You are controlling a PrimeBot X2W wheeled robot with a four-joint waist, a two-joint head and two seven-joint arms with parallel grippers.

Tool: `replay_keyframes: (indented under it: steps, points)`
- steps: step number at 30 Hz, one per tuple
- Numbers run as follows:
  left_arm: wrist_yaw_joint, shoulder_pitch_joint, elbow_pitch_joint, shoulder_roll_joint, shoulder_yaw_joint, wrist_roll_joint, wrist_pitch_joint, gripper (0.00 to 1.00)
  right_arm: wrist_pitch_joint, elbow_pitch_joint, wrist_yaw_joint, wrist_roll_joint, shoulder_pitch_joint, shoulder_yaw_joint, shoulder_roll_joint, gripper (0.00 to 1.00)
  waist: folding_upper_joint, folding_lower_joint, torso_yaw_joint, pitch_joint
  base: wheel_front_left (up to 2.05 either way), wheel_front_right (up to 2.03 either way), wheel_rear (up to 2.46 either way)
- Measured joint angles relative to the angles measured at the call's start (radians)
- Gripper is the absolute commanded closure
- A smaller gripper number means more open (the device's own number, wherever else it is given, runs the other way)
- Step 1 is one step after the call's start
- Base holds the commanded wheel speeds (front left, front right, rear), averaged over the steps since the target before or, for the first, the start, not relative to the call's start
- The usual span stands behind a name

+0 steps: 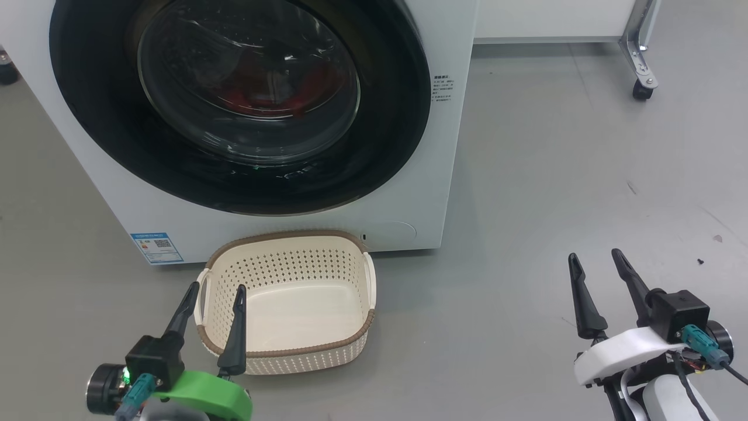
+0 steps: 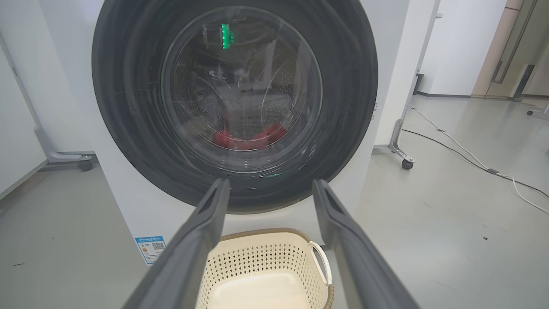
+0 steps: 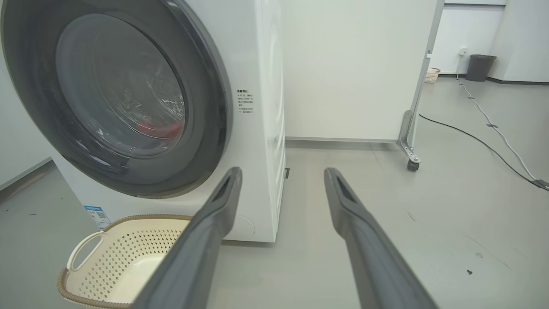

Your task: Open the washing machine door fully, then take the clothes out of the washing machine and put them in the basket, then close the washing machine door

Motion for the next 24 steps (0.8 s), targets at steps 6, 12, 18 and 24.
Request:
replay_keyframes:
  steps: [6, 12, 18, 24]
  points:
    - [0.0, 0.0, 0.009, -0.004, 0.002, 0.0, 0.0, 0.0, 0.0, 0.004, -0.001, 0.0, 0.0, -0.016, 0.009, 0.0, 0.0, 0.0, 0.0, -0.002, 0.0, 0.0, 0.0]
    - [0.0, 0.0, 0.015, -0.007, 0.006, 0.0, 0.0, 0.0, 0.0, 0.011, 0.001, -0.002, 0.0, -0.021, 0.011, 0.0, 0.0, 0.0, 0.0, -0.003, 0.0, 0.0, 0.0]
    - [0.0, -0.001, 0.016, -0.008, 0.011, 0.0, 0.0, 0.0, 0.0, 0.016, 0.009, -0.005, 0.0, -0.028, 0.015, 0.0, 0.0, 0.0, 0.001, -0.004, 0.0, 0.0, 0.0]
    - [0.0, -0.001, 0.022, -0.011, 0.014, 0.001, 0.0, 0.0, -0.001, 0.021, 0.016, -0.005, 0.0, -0.034, 0.021, 0.69, 0.0, 0.0, 0.001, -0.002, 0.0, 0.0, 0.0]
